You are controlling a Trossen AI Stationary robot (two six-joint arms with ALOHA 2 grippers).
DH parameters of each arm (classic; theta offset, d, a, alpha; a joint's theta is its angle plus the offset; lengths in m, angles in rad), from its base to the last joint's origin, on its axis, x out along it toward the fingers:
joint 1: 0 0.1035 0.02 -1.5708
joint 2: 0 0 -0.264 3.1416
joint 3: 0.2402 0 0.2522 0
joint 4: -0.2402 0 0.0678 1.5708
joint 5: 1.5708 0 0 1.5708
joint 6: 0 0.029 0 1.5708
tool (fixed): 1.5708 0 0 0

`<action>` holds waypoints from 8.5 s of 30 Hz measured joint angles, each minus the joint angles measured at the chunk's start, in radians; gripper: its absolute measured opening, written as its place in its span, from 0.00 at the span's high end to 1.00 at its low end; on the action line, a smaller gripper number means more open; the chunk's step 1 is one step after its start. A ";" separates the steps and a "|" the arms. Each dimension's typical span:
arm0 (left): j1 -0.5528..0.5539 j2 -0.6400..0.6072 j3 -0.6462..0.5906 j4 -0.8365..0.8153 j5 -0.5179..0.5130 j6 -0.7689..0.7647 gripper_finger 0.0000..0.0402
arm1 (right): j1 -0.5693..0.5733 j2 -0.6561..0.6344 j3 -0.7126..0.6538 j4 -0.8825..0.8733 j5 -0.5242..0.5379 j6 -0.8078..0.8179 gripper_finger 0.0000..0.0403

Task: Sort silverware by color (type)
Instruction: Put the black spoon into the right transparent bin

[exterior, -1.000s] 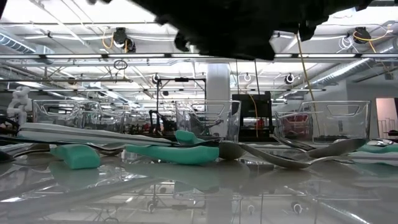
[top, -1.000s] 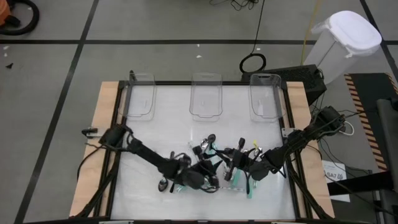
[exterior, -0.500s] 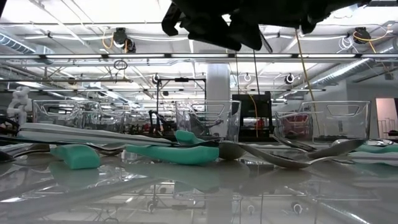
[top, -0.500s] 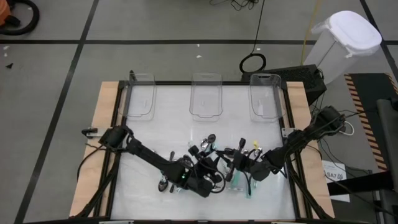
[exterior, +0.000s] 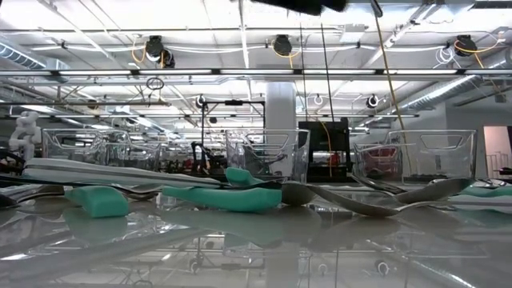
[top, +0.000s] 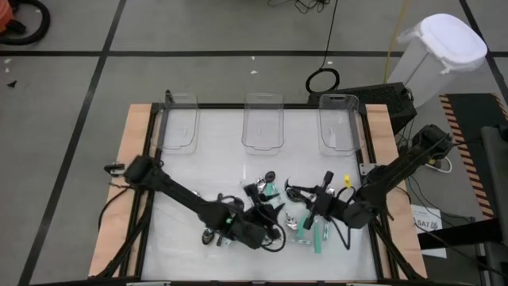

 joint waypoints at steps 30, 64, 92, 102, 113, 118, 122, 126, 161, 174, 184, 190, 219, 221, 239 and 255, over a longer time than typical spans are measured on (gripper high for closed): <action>0.108 0.053 -0.501 1.032 0.179 -0.004 0.59 | -0.214 0.168 -0.353 0.863 -0.293 0.085 0.94; 0.179 0.153 -0.138 0.637 -0.041 0.037 0.59 | -0.305 0.202 -0.351 0.956 -0.371 -0.037 0.94; 0.186 0.152 -0.137 0.706 0.017 0.113 0.61 | -0.305 0.203 -0.351 0.933 -0.372 -0.066 0.94; 0.186 0.152 -0.137 0.702 -0.001 0.146 0.91 | -0.304 0.202 -0.351 0.923 -0.374 -0.091 0.94; 0.172 0.152 -0.137 0.671 -0.024 0.155 0.99 | -0.295 0.203 -0.351 0.908 -0.374 -0.115 0.85; 0.160 0.135 -0.137 0.642 -0.019 0.166 0.99 | -0.290 0.168 -0.351 0.841 -0.374 -0.106 0.75; 0.157 0.086 -0.137 0.547 -0.001 0.149 0.99 | -0.290 0.086 -0.350 0.709 -0.379 -0.063 0.69; 0.164 0.024 -0.137 0.393 0.108 0.078 0.99 | -0.284 -0.016 -0.349 0.515 -0.416 0.007 0.65; 0.180 0.062 -0.137 0.442 0.582 -0.013 0.99 | -0.194 -0.318 -0.351 0.074 -0.710 0.260 0.65; 0.181 0.062 -0.137 0.442 0.575 -0.031 0.99 | -0.194 -0.318 -0.351 0.109 -0.716 0.195 0.92; 0.182 0.062 -0.137 0.436 0.575 -0.055 0.99 | -0.194 -0.318 -0.351 0.108 -0.713 0.187 0.99; 0.185 0.062 -0.137 0.416 0.577 -0.092 0.88 | -0.194 -0.319 -0.351 0.115 -0.702 0.188 0.99; 0.185 -0.148 -0.137 -0.122 0.542 -0.073 0.64 | -0.427 -0.526 -0.030 -0.560 -0.552 0.034 1.00; 0.185 -0.161 -0.137 -0.151 0.541 -0.068 0.64 | -0.480 -0.563 -0.003 -0.646 -0.553 0.033 1.00; 0.183 -0.167 -0.137 -0.262 0.540 -0.085 0.64 | -1.105 -0.624 -0.029 -0.988 -0.725 0.153 1.00; 0.180 -0.130 -0.138 -0.260 0.550 -0.091 0.64 | -1.487 -0.560 -0.229 -0.852 -0.947 0.289 1.00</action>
